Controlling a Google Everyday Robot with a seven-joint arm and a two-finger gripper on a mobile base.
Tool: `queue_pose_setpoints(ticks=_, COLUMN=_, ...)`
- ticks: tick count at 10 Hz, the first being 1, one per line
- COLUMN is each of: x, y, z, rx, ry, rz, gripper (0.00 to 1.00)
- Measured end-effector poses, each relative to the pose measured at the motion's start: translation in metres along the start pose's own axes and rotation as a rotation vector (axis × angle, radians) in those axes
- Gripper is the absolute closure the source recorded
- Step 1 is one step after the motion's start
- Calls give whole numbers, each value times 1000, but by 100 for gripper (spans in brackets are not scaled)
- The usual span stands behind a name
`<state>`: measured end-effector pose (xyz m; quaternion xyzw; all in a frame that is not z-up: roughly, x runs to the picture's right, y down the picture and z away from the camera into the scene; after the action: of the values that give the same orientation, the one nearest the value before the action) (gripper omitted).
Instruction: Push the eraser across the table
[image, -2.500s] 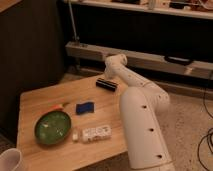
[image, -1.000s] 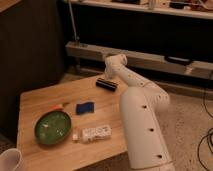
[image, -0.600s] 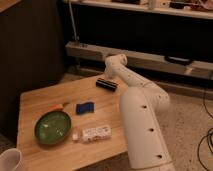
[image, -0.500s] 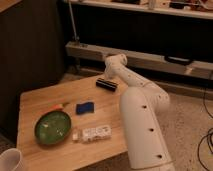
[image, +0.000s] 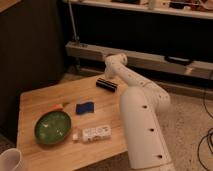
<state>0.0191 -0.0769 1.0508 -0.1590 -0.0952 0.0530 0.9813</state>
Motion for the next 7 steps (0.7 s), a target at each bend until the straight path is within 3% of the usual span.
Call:
queue_pose_setpoints(ticks=2, x=1, y=-1, z=-1, rx=7, ry=3, rz=11, gripper=100)
queue_pose_setpoints(ticks=4, x=7, y=-19, z=-12, rx=59, ry=7, rz=33, gripper=100)
queue_pose_setpoints(ticks=5, x=16, y=-47, z=-29, rx=106, ry=16, rz=50, gripper=100)
queue_pose_setpoints(ticks=7, x=25, y=-72, z=-43, rx=139, ry=20, rz=68, gripper=100)
